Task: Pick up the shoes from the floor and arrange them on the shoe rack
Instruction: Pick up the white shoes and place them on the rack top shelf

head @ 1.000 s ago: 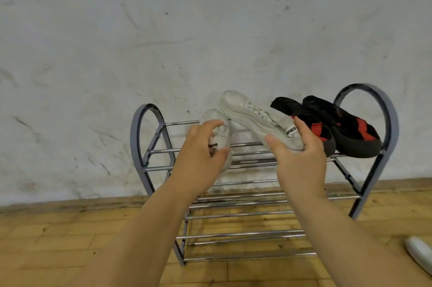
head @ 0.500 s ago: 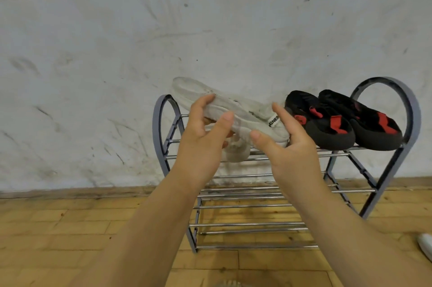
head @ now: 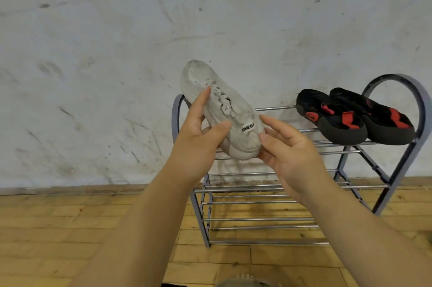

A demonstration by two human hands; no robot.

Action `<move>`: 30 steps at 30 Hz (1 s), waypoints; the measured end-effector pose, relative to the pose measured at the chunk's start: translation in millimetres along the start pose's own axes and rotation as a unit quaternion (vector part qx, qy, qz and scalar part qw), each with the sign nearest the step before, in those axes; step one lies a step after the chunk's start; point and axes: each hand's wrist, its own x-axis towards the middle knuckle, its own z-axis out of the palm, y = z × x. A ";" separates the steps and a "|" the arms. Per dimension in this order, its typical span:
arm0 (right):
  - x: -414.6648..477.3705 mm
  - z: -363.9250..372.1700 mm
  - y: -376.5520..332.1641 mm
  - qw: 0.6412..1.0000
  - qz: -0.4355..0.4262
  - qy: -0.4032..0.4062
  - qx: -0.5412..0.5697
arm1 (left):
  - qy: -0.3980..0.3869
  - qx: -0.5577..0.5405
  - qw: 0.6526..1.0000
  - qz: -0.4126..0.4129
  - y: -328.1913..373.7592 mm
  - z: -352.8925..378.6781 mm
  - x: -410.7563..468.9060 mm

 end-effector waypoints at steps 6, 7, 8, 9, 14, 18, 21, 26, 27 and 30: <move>-0.2 11.3 1.0 1.000 -0.004 -0.014 -0.019 | -0.078 0.097 0.992 -0.019 2.5 -9.4 -7.9; 0.9 12.2 1.3 1.000 0.000 -0.013 -0.028 | -0.072 0.095 0.993 -0.018 3.4 -12.3 -7.3; 3.1 12.4 1.4 0.999 -0.002 -0.010 -0.048 | -0.064 0.103 0.992 -0.017 3.1 -16.2 -5.5; 6.4 11.7 1.2 0.996 -0.011 -0.001 -0.091 | -0.062 0.118 0.991 -0.017 2.3 -20.0 -3.9; 22.8 -5.8 9.1 0.912 -0.056 0.049 -0.403 | -0.058 0.205 0.976 -0.049 -12.5 -42.2 8.0; 36.3 -19.8 26.3 0.846 -0.061 0.006 -0.530 | -0.043 0.210 0.975 -0.066 -32.4 -56.8 22.3; 42.8 -22.0 33.4 0.828 -0.036 -0.029 -0.559 | -0.047 0.202 0.974 -0.087 -47.7 -60.5 29.4; 54.0 -28.7 43.7 0.828 -0.035 -0.059 -0.557 | -0.053 0.239 0.966 -0.086 -64.0 -68.1 40.8; 55.2 -30.0 45.4 0.826 -0.034 -0.064 -0.559 | -0.051 0.280 0.956 -0.074 -65.6 -67.8 40.5; 54.9 -31.3 43.7 0.823 -0.038 -0.063 -0.563 | -0.044 0.405 0.912 -0.031 -68.6 -58.9 36.6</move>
